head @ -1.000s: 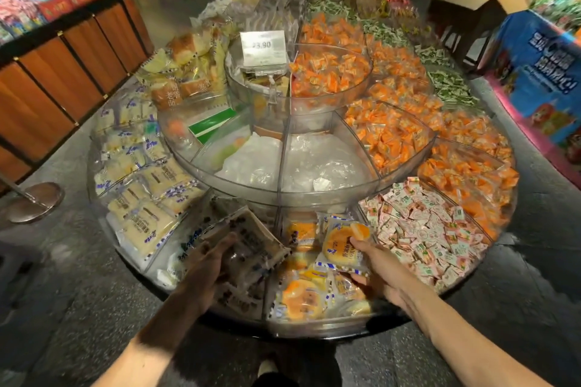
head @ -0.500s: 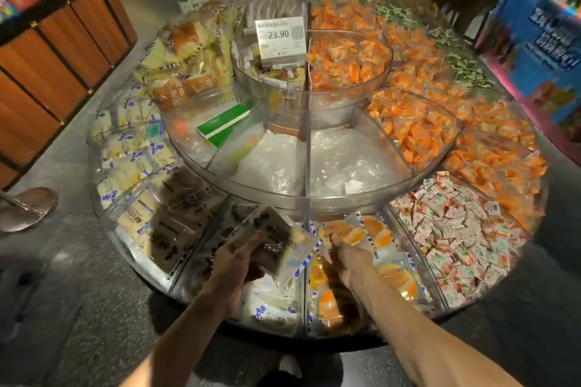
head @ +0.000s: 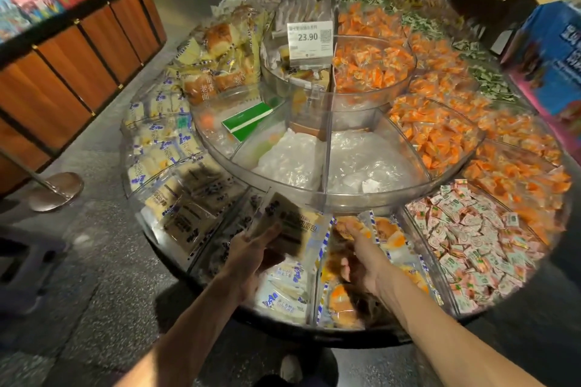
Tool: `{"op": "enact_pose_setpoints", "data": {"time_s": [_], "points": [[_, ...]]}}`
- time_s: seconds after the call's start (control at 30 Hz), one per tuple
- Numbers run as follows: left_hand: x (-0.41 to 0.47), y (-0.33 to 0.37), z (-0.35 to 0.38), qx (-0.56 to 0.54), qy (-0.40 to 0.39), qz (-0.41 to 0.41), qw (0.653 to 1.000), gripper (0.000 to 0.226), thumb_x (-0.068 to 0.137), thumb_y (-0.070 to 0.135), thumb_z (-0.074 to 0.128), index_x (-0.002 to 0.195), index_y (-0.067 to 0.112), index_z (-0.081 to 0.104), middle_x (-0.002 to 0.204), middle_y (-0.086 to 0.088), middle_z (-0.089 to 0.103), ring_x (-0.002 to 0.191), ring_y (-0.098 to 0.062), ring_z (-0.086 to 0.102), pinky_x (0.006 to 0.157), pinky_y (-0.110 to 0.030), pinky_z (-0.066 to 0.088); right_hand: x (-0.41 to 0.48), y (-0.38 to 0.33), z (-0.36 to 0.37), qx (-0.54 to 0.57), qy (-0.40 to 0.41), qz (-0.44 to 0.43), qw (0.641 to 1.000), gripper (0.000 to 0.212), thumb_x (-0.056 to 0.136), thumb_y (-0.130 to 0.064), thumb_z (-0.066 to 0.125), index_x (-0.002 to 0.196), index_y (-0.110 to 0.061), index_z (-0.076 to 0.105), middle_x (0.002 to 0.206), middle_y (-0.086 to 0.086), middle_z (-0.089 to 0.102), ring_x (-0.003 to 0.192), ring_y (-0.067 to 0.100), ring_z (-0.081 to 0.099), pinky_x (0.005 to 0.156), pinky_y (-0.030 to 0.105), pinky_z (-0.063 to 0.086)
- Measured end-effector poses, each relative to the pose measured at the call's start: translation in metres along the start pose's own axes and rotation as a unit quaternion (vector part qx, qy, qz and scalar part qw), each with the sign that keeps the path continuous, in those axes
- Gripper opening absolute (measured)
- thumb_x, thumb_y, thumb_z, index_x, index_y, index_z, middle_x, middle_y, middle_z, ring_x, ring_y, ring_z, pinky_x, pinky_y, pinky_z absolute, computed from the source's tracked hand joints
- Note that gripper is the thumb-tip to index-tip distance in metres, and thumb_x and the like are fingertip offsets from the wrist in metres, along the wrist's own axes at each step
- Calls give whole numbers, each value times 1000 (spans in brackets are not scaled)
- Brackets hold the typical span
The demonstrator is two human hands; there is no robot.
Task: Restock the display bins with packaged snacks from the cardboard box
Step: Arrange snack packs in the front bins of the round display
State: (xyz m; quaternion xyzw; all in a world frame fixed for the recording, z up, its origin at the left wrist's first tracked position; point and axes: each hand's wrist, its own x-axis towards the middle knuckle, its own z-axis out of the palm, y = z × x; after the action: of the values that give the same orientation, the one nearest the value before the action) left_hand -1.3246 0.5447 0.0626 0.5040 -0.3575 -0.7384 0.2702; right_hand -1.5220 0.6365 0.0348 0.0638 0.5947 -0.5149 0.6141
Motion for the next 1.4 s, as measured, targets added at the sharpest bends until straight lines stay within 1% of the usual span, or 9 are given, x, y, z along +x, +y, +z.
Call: {"op": "enact_pose_setpoints", "data": {"time_s": [0.1,0.17,0.27,0.43,0.6,0.93,1.07,1.2,1.4], "points": [[-15,5,7,-37,-15,7,999,41,64,26,79,98,4,71,93,-16,75,84,-28,70,69,-35,56,-38,-11,14,-62,-151,-84,983,50,80,-61,73,95,-14,62,70,5,47,54,15,41,49,27,28],[-27,11,10,-44,-35,20,998,37,66,25,77,97,5,70,95,-17,75,86,-27,70,70,-33,56,-54,-19,26,-130,-160,-141,968,60,70,-53,85,109,-12,64,83,14,66,64,22,60,56,32,47],[-44,18,5,-19,-51,58,997,21,77,25,72,92,11,68,88,-8,75,78,-17,71,66,-29,55,-59,-22,42,-230,-125,-254,931,45,68,-51,87,86,-16,65,80,19,62,80,33,63,83,46,53],[-64,26,-41,12,2,96,995,30,84,23,72,108,6,64,89,-4,75,70,-14,69,58,-27,53,-56,-8,74,-294,-133,-304,896,6,94,-10,67,97,-6,68,70,-3,65,65,10,56,60,25,43],[-64,37,-95,58,53,111,991,46,69,23,81,110,9,64,96,-5,76,80,-25,73,66,-36,60,-44,14,118,-346,-145,-299,877,15,100,-20,59,94,-9,65,58,-7,59,56,9,50,54,28,33],[15,46,-224,185,40,36,981,14,88,17,76,96,14,65,93,-4,70,82,-16,68,60,-32,55,7,81,212,-335,-68,-216,915,25,82,-5,80,69,-4,59,54,12,60,45,12,56,58,14,45],[49,73,-270,196,7,19,980,20,85,16,78,91,21,59,96,5,64,80,-8,62,59,-23,46,22,111,262,-327,15,-223,918,49,75,-7,87,109,-8,52,78,4,69,61,7,65,59,13,49],[85,115,-305,242,-5,16,970,34,85,21,79,109,20,54,100,7,59,88,-9,61,61,-24,50,34,115,312,-404,29,-281,870,84,66,-15,93,130,-27,39,95,3,69,82,15,68,77,32,58],[165,159,-328,372,-30,46,926,46,84,28,80,122,32,55,125,1,55,107,-21,61,81,-39,58,70,95,375,-517,25,-272,811,41,87,-21,77,116,-23,48,92,-2,64,68,-1,63,64,9,49]]}}
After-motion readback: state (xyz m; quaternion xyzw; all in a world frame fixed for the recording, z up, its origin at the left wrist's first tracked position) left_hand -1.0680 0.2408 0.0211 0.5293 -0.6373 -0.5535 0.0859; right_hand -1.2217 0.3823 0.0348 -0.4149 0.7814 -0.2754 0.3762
